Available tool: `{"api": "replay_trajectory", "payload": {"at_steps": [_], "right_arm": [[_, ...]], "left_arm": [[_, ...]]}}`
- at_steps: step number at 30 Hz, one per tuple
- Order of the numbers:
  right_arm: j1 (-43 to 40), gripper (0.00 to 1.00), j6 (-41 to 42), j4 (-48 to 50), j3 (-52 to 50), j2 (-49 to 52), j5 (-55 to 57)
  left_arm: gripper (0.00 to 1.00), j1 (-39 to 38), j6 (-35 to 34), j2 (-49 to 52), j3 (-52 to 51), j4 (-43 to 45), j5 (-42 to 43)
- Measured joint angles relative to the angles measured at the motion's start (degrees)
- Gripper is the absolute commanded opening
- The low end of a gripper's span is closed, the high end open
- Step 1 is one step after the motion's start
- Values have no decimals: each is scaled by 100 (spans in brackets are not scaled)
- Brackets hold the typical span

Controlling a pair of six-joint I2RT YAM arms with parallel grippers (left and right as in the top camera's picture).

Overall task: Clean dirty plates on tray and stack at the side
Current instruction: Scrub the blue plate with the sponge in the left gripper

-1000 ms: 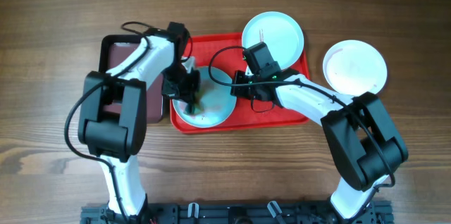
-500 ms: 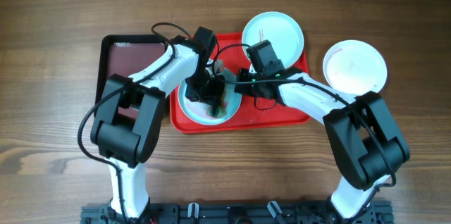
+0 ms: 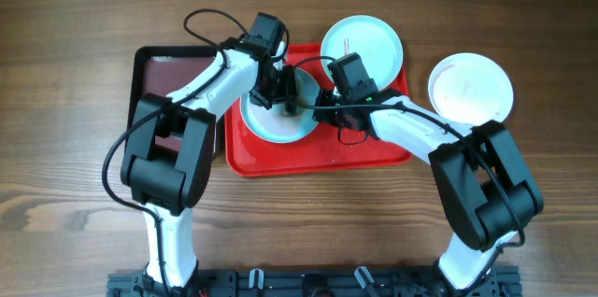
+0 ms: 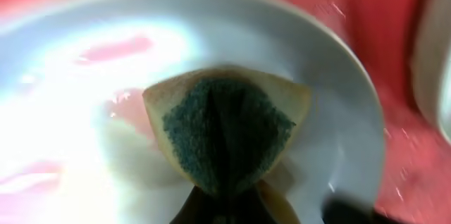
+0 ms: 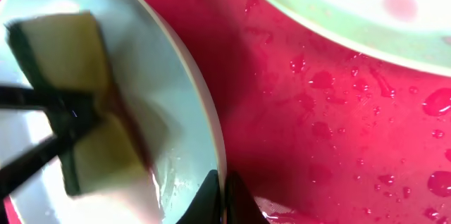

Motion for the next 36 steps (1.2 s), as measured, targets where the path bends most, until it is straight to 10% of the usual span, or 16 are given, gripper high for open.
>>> {"api": "replay_trajectory", "payload": {"at_steps": [12, 36], "right_arm": [[85, 4, -11, 42, 0, 0, -334], [-407, 4, -289, 354, 2, 361, -1622]], "left_arm": [[4, 153, -450, -9, 225, -1283, -1515], [4, -299, 1200, 20, -103, -680, 1563]]}}
